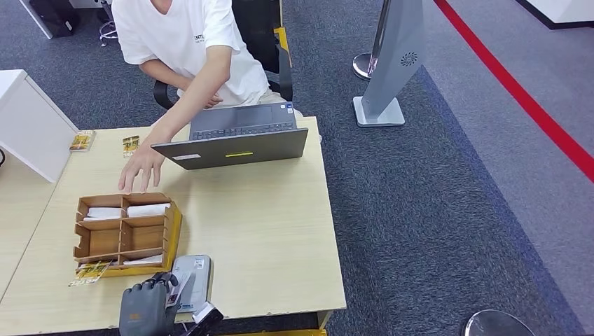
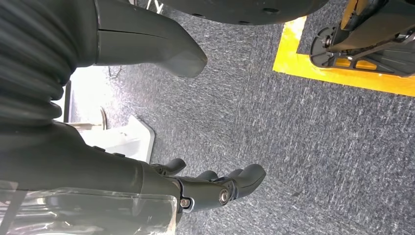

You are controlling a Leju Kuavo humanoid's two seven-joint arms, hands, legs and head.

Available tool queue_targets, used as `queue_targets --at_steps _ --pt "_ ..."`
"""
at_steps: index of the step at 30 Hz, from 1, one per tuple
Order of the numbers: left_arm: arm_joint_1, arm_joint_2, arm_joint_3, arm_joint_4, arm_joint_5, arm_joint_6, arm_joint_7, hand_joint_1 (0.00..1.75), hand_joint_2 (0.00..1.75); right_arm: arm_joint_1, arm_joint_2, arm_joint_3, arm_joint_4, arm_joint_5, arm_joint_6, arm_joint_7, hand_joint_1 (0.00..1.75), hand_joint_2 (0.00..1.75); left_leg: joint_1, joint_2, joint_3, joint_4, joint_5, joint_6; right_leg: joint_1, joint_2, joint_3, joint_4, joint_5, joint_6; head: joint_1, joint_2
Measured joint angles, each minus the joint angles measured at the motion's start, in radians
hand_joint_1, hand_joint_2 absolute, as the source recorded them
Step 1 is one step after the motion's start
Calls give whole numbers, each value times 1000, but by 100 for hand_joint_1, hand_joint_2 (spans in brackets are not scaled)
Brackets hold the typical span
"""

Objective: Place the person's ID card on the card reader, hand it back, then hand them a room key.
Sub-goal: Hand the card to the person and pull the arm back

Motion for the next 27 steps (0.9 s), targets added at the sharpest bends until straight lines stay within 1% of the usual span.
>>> queue_targets --at_steps 4,11,19,23,27 --pt "-3 2 -9 3 19 -17 9 175 175 -1 0 0 0 3 3 0 0 175 0 0 0 0 0 0 0 0 0 0 0 0 0 0" --pt "-5 9 -24 6 30 -18 16 175 175 -2 0 0 0 10 4 1 0 175 0 -1 0 0 0 0 0 -1 1 0 0 0 0 0" --pt "2 27 -29 5 27 8 28 175 175 -2 0 -1 0 12 5 1 0 175 0 -1 0 0 0 0 0 -1 1 0 0 0 0 0" --pt "20 56 -22 -26 12 31 48 175 175 -2 0 -2 0 16 5 -2 0 175 0 -1 0 0 0 0 0 -1 1 0 0 0 0 0" --pt "55 95 19 -88 2 27 50 175 175 -2 0 -7 0 19 6 -3 0 175 1 0 0 0 0 0 0 -1 0 0 0 -1 0 0"
